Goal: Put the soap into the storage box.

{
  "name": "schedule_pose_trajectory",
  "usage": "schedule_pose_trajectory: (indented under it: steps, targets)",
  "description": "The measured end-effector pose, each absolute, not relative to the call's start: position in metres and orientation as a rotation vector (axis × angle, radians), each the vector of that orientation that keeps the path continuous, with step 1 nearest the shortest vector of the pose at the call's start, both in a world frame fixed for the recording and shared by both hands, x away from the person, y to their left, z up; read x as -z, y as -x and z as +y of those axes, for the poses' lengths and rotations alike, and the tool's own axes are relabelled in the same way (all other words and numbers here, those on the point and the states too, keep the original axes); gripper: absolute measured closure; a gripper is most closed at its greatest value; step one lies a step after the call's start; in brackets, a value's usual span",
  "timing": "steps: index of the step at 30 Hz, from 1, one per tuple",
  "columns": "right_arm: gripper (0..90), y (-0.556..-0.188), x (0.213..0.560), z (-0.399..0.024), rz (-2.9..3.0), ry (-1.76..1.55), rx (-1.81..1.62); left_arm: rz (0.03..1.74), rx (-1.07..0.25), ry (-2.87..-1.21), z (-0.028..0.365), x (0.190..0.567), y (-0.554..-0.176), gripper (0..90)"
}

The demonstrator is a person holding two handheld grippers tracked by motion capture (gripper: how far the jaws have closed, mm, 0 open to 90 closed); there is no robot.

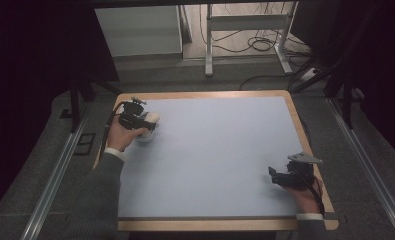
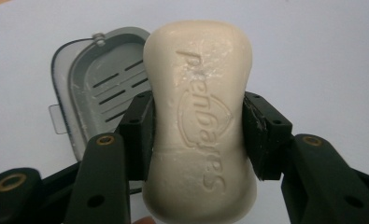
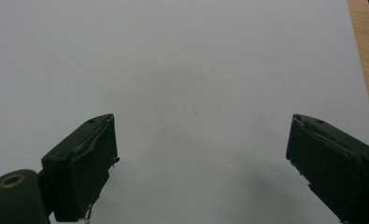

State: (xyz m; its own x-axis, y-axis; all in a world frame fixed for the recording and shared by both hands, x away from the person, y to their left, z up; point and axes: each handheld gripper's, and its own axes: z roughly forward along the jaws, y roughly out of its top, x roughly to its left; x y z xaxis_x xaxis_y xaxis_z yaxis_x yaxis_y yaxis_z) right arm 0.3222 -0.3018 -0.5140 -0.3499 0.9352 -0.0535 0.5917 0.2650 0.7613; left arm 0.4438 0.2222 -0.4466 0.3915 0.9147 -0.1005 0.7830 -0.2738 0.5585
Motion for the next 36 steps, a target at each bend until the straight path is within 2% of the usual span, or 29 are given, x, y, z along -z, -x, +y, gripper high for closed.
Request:
schedule_pose_trajectory:
  steps: [19,22,25,30,36]
  targets:
    - [8.5,-0.322,0.514,-0.303,2.037,-1.378,-0.894,1.607,-0.315,-2.128,0.228,0.475,-0.468,49.4]
    - [8.5,-0.323,0.515,-0.303,2.039,-1.378,-0.893,1.565,-0.294,-2.093,0.227,0.473,-0.466,44.3]
    - [8.5,-0.323,0.515,-0.303,2.04,-1.38,-0.89,1.534,-0.313,-2.066,0.225,0.466,-0.461,34.2]
    - [8.5,-0.322,0.515,-0.302,2.04,-1.376,-0.888,1.461,-0.329,-2.058,0.219,0.456,-0.447,29.9]
    - [8.5,-0.322,0.514,-0.302,2.043,-1.372,-0.89,1.39,-0.332,-2.037,0.219,0.447,-0.427,29.2]
